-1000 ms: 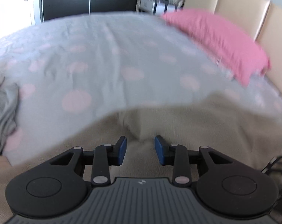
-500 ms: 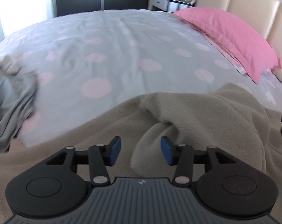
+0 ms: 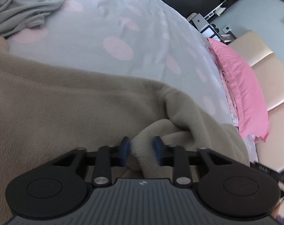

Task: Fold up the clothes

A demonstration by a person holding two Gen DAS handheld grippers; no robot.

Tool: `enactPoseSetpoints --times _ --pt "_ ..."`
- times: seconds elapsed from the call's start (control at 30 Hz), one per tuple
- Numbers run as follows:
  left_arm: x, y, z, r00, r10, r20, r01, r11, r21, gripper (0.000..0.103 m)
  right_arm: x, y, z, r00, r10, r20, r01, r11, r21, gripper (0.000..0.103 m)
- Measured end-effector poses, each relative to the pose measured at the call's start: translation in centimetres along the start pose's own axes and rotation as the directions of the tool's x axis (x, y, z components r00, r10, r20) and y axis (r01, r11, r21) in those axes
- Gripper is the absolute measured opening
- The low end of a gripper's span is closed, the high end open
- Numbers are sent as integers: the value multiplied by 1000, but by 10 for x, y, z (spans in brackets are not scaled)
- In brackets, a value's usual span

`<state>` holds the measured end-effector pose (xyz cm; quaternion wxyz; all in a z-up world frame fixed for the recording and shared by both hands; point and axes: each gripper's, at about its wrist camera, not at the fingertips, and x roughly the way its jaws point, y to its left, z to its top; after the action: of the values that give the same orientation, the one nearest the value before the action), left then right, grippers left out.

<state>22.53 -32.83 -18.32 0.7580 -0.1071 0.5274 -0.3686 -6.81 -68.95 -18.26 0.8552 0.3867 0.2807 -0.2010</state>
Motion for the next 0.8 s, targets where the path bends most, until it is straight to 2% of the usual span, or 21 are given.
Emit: enactPoseSetpoints --times 0.07,0.13,0.2,0.3,0.43,0.47,0.57,0.63,0.7,0.73,0.8 --pt "-4 -7 10 998 19 53 -21 999 42 12 -15 12 -4 999 -1 50 3 999 -37 6" --pt "-6 -13 19 997 27 72 -32 997 73 9 -36 22 -11 996 14 91 -7 997 -74 5" --pt "-4 -17 23 996 53 74 -61 992 112 8 -50 30 -17 994 -11 109 24 993 -117 5" --pt "9 -22 20 991 116 60 -125 975 184 6 -43 19 -28 990 -112 87 122 985 -124 4" --pt "15 -14 7 988 141 64 -150 971 184 7 -15 -11 -40 985 -164 47 167 984 -60 3" --pt "12 -13 6 988 142 66 -152 970 188 8 -15 -14 -41 987 -155 51 157 986 -49 3" --pt "1 -13 6 987 143 73 -155 967 202 24 -21 -13 -37 987 -157 45 160 986 -57 5" --pt "-12 -11 9 989 134 63 -144 970 197 26 -28 -11 -33 976 -211 47 215 972 -96 7" --pt "-31 -17 9 979 162 121 -187 953 237 26 -43 -10 -30 962 -257 98 268 954 -135 17" --pt "-41 -21 8 975 155 156 -193 945 265 26 -52 -9 -28 962 -244 126 261 954 -145 21" --pt "-52 -34 6 978 94 184 -146 943 297 26 -62 0 -24 964 -205 166 234 957 -172 21"
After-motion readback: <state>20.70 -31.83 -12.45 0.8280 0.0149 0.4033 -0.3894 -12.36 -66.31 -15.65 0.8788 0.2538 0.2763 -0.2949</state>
